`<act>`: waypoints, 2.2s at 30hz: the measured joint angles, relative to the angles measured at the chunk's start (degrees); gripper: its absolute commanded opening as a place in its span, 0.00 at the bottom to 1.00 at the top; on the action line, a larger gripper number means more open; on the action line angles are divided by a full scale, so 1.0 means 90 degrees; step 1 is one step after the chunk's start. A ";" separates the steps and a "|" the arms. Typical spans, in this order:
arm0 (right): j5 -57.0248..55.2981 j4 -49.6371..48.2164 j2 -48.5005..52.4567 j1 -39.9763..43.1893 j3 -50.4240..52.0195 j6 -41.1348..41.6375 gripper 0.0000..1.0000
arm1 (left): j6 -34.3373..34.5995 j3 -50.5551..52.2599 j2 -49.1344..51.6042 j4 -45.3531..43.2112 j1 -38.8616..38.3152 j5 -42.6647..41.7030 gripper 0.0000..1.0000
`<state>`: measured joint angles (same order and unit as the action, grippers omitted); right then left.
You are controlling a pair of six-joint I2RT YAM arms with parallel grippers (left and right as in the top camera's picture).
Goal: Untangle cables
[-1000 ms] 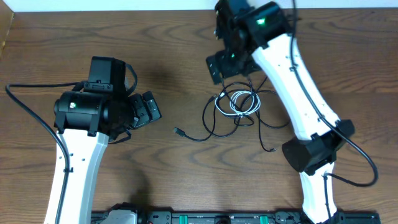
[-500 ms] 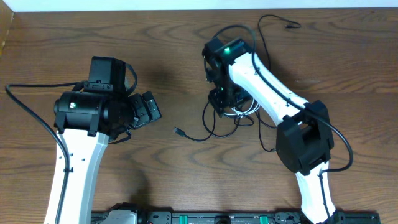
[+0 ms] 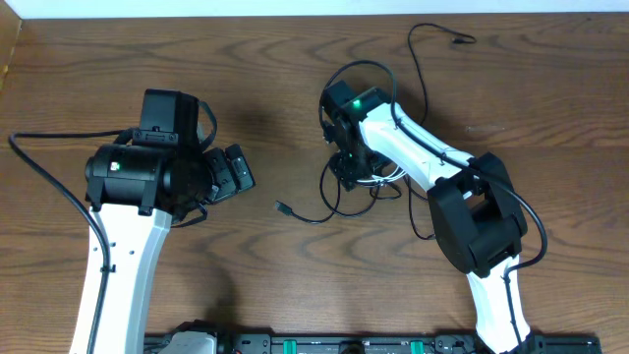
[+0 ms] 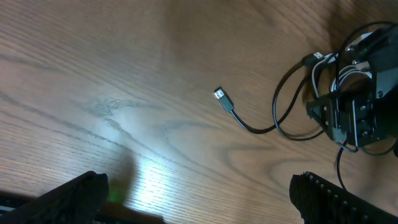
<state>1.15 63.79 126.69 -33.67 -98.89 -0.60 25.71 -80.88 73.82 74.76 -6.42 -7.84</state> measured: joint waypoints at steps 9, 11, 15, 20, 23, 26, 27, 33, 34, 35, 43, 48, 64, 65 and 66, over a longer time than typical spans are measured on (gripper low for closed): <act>-0.0265 0.0027 0.0000 0.0000 0.0022 -0.0046 0.01 | 0.0000 0.0000 0.0000 0.0002 0.0000 0.0000 0.98; -0.0274 0.0073 0.0000 0.0000 0.0022 -0.0019 0.01 | -0.0002 0.0000 0.0000 0.0000 0.0000 0.0000 0.98; -0.0299 0.0262 0.0000 0.0000 0.0010 -0.0012 0.01 | -0.0002 0.0000 0.0000 0.0000 0.0000 0.0000 0.98; -0.0325 0.1139 0.0029 0.0000 -0.0651 0.0070 0.01 | -0.0002 0.0000 0.0000 0.0000 0.0000 0.0000 0.98; -0.0308 0.1625 0.0036 0.0000 -0.1581 0.0189 0.01 | -0.0002 0.0000 0.0002 0.0000 0.0000 0.0002 0.98; -0.0143 0.2195 0.0029 -0.0002 -0.2815 0.0282 0.01 | 0.0000 0.0000 0.0002 0.0005 0.0000 0.0000 0.98; -0.0109 0.2300 0.0019 -0.0007 -0.3155 0.0321 0.01 | 0.0000 0.0000 0.0000 0.0000 0.0000 0.0000 0.98; -0.0034 0.2620 -0.0211 -0.0029 -0.5268 0.0726 0.01 | -0.0002 0.0000 0.0000 0.0000 0.0000 0.0000 0.98; -0.0032 0.2613 -0.0282 -0.0029 -0.5496 0.0782 0.01 | -0.0002 0.0000 0.0000 0.0000 0.0000 0.0000 0.98; -0.0041 0.2589 -0.0379 -0.0032 -0.5744 0.0845 0.01 | 0.0000 0.0000 0.0000 0.0002 0.0000 0.0000 0.98; -0.0738 0.2057 -0.1598 -0.0032 -0.6725 0.1117 0.01 | -0.0002 0.0000 0.0000 0.0000 0.0000 0.0000 0.98; -0.1872 0.2081 -0.2123 -0.0039 -0.6815 0.1540 0.02 | -0.0002 0.0000 0.0000 0.0000 0.0000 0.0000 0.98; -0.1914 0.2339 -0.1685 0.0036 -0.5620 0.2341 0.01 | -0.0002 0.0000 0.0000 0.0000 0.0000 0.0000 0.98; -0.1545 0.2300 -0.1630 0.0036 -0.5535 0.2188 0.01 | -0.0002 0.0000 0.0000 -0.0002 0.0000 0.0000 0.98; -0.1207 0.2271 -0.1557 0.0036 -0.5445 0.2057 0.01 | -0.0002 0.0000 0.0002 0.0000 0.0000 0.0000 0.98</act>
<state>-9.72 84.23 112.68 -33.34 -147.89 17.91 25.69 -80.88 73.84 74.76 -6.42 -7.84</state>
